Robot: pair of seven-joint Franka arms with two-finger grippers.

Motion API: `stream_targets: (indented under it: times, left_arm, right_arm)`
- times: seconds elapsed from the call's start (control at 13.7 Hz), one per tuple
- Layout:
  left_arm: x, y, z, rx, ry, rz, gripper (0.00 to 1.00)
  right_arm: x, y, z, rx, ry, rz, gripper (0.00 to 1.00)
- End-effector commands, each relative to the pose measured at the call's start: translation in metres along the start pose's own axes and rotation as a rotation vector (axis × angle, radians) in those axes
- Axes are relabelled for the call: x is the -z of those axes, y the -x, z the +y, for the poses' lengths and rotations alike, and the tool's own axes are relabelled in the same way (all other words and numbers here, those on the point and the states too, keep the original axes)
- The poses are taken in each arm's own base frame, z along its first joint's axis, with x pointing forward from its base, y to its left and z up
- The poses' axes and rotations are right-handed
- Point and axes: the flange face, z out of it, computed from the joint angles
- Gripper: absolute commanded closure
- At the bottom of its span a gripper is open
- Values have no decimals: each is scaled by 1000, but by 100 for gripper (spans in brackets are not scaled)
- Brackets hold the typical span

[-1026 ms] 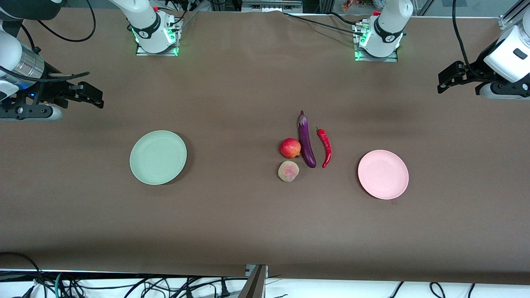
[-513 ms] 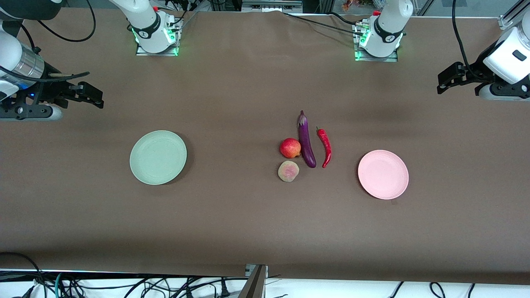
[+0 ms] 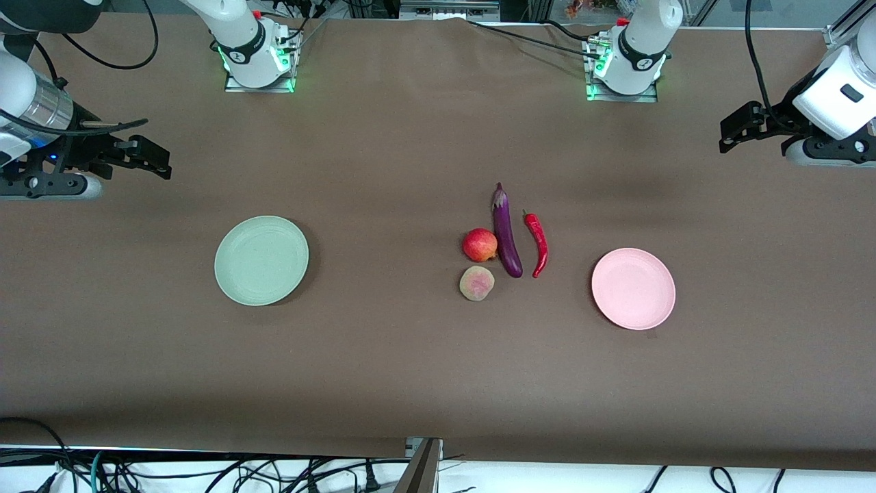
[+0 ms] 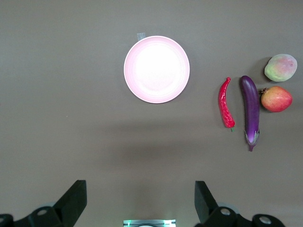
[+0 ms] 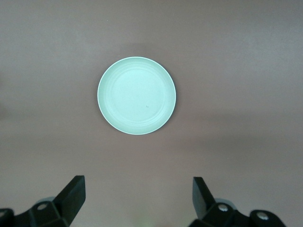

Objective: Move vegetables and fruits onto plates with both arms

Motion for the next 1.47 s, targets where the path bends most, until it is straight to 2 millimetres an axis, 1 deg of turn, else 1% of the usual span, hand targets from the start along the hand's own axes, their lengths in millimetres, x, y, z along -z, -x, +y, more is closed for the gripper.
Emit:
stream_targets:
  times: [0.0,0.29,0.66,0.73,0.88,0.95,1.1,1.17,1.25,1.32,1.39]
  left_arm:
    - [6,-2,4,-24,-17,-8,0]
    - [5,-2,4,-18,-17,-10,0]
    - [-2,-7,0,-11,-12,-24,0]
    - [-5,-6,1,-14,-1,-42,0]
    - [-6,-4,13,-34,-4,-61,0]
    - [-9,-6,15,-38,-4,-65,0]
    - [-29,-13,18,-48,-6,-124,0]
    - [-37,-14,28,-71,-9,-155,0]
    - [-48,-21,33,-73,-8,-176,0]
    - [-64,-30,37,-84,-3,-201,0]
    - [-88,-37,50,-103,29,-251,0]
  right_arm:
    - [7,-1,0,-5,-7,7,0]
    - [7,-1,0,-5,-7,7,0]
    - [7,-1,0,-5,-8,8,0]
    - [7,-1,0,-5,-7,7,0]
    - [7,-1,1,-7,-7,7,0]
    - [7,-1,0,-5,-8,8,0]
    - [7,-1,0,-5,-7,7,0]
    - [7,-1,0,-5,-7,7,0]
    - [6,-1,0,-5,-7,5,0]
    - [7,-1,0,-5,-7,7,0]
    - [7,-1,0,-5,-7,7,0]
